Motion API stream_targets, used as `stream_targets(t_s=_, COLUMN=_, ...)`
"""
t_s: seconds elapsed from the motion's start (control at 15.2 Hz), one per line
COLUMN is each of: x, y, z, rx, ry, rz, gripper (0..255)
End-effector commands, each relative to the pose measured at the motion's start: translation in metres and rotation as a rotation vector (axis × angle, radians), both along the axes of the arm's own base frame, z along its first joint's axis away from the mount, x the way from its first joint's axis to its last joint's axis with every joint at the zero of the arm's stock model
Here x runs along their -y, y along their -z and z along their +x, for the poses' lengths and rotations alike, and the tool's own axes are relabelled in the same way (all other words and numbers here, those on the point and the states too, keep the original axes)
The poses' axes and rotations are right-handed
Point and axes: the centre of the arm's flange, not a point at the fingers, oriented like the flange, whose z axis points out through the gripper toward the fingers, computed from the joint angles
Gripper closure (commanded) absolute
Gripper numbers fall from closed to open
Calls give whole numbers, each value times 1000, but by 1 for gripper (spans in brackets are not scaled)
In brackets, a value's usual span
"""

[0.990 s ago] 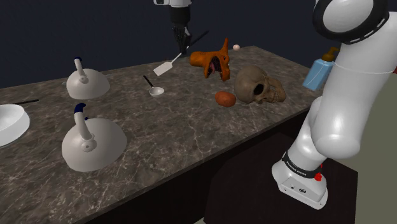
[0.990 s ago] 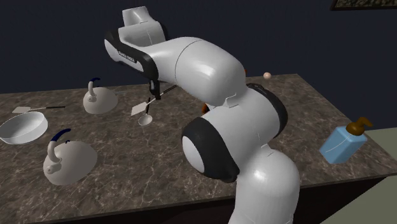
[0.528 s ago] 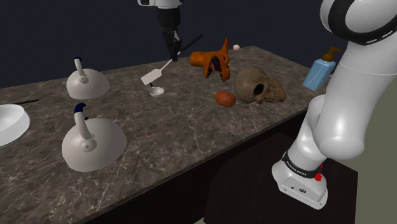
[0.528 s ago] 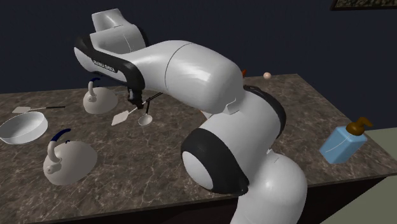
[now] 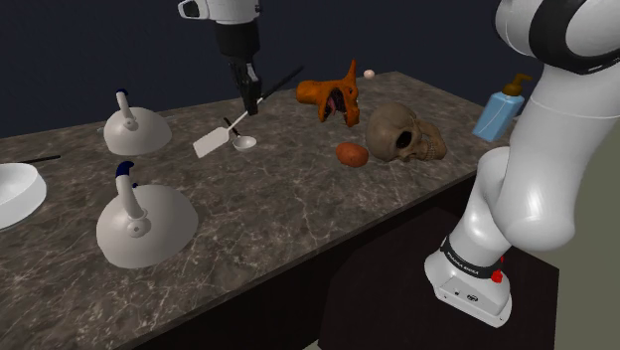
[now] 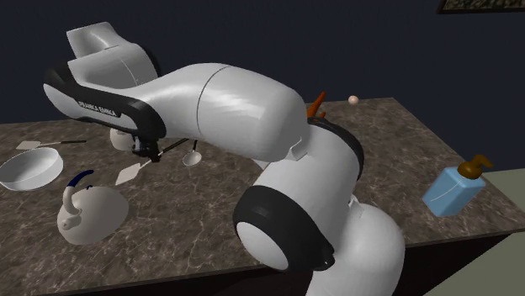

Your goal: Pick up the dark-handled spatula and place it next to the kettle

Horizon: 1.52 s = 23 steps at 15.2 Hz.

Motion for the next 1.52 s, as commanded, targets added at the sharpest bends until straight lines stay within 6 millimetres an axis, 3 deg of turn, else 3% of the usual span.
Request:
stream_targets(t_s=0.0, x=-8, y=9, z=-2, rx=0, ry=2, rz=0, gripper=255)
stream_targets(t_s=1.45, x=-8, y=125, z=-2, rx=0, ry=2, rz=0, gripper=255)
